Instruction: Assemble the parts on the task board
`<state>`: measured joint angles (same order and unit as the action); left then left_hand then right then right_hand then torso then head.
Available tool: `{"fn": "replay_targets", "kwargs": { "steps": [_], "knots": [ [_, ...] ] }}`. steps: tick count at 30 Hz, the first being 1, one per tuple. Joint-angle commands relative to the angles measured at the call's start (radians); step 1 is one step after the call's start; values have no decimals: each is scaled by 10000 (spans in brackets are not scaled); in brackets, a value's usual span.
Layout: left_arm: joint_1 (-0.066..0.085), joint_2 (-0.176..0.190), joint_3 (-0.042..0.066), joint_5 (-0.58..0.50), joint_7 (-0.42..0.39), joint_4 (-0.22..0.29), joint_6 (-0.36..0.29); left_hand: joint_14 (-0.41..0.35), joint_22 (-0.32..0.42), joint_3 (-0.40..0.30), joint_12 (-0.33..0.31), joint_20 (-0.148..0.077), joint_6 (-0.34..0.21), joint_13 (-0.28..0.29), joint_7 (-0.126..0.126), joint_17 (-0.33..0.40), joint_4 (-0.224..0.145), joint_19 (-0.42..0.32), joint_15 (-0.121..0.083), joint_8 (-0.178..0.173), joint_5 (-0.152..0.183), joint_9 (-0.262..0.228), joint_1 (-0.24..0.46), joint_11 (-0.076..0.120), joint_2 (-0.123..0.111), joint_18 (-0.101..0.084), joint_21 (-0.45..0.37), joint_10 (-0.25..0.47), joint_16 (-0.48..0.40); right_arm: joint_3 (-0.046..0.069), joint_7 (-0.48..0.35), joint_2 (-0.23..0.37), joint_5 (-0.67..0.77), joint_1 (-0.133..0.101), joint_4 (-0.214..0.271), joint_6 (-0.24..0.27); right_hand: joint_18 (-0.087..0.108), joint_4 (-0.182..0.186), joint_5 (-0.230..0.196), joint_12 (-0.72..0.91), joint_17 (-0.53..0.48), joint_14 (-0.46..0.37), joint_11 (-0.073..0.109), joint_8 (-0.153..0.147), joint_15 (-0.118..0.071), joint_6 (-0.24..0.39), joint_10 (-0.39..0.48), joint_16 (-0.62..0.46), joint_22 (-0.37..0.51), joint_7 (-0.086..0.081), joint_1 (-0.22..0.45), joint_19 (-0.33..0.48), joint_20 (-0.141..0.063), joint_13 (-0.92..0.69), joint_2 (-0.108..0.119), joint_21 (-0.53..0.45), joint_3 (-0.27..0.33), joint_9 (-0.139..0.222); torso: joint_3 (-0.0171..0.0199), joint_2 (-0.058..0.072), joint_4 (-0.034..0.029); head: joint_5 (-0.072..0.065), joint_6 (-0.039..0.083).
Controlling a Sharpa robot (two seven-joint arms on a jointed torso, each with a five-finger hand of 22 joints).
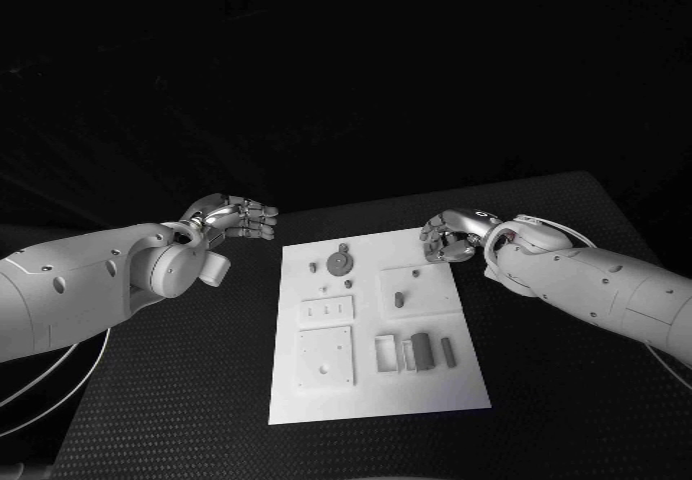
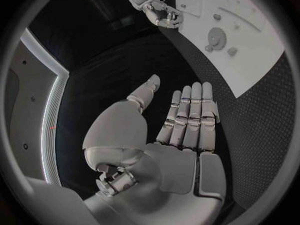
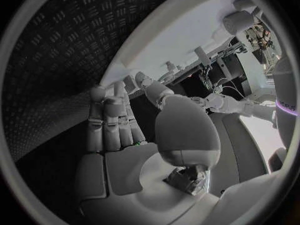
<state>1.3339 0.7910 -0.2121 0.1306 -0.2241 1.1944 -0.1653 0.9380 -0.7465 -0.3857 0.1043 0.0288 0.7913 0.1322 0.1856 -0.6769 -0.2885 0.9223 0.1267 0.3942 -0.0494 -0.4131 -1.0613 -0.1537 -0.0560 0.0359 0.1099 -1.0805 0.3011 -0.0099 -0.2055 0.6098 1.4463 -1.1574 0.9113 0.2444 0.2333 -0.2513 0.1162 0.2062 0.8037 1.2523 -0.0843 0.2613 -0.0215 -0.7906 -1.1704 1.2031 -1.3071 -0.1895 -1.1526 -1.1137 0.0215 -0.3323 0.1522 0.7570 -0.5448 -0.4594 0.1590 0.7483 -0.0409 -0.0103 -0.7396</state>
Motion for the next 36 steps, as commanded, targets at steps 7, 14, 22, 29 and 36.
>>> {"fn": "replay_targets", "kwargs": {
  "steps": [7, 14, 22, 29, 36],
  "knots": [
    [4, -2, 8, 17, -49, 15, 164, 3, -16, 9, -62, 18, -5, -10, 57, -19, -4, -13, 37, -60, 1, 16, 34, -53, 53, 133, -70, 14, -47, -57, 96, -89, 47, 172, -99, -190, 285, 89, 14, 562, -35, 14, 182, 80, -240, -176, -666, 16, -41, 115, 44, -123, -43, -849, -102, -120, 88, 29, 4, 5, -9, 19, -55],
    [4, -2, 8, 17, -48, 15, 170, 5, -17, 10, -65, 18, -8, -10, 58, -21, -3, -12, 37, -63, 1, 17, 36, -54, 55, 133, -72, 15, -49, -61, 122, -109, 59, 216, -112, -183, 285, 114, 24, 1535, -30, 43, 333, 94, -368, -314, -339, -26, -102, 244, 24, -213, -63, -3230, -178, -252, 137, 32, 21, 10, 12, 47, -83],
    [4, -2, 8, 17, -37, 6, 174, 6, -18, 10, -68, 18, -10, -11, 60, -24, -4, -11, 37, -66, 1, 17, 36, -55, 55, 134, -73, 16, -52, -65, 159, -73, 128, 224, -127, -237, 285, 103, 21, 1621, -10, 69, 350, 106, -402, -379, -208, -25, -160, 269, 42, -258, -80, -4138, -190, -281, 116, 6, 20, 5, 11, 39, -117],
    [4, 1, 8, 17, -23, 5, 166, 7, -19, 9, -70, 18, -11, -11, 60, -26, -5, -10, 36, -67, 1, 18, 35, -55, 57, 134, -75, 17, -54, -68, 173, -70, 128, 225, -156, -264, 285, 87, 22, 1606, -5, 74, 357, 100, -409, -380, -210, -26, -170, 276, 33, -266, -86, -4330, -194, -288, 104, 1, 24, 9, 12, 47, -125],
    [3, -1, 6, 17, -3, -8, 169, 8, -20, 9, -74, 18, -15, -12, 62, -28, -6, -9, 36, -71, 1, 19, 34, -57, 56, 135, -77, 19, -57, -68, 162, -81, 128, 226, -257, -291, 285, 41, 25, 1544, -3, 67, 343, 55, -396, -313, -181, -37, -176, 260, -8, -264, -88, -4504, -208, -302, 75, 13, 21, 9, 10, 48, -133]
  ]
}}
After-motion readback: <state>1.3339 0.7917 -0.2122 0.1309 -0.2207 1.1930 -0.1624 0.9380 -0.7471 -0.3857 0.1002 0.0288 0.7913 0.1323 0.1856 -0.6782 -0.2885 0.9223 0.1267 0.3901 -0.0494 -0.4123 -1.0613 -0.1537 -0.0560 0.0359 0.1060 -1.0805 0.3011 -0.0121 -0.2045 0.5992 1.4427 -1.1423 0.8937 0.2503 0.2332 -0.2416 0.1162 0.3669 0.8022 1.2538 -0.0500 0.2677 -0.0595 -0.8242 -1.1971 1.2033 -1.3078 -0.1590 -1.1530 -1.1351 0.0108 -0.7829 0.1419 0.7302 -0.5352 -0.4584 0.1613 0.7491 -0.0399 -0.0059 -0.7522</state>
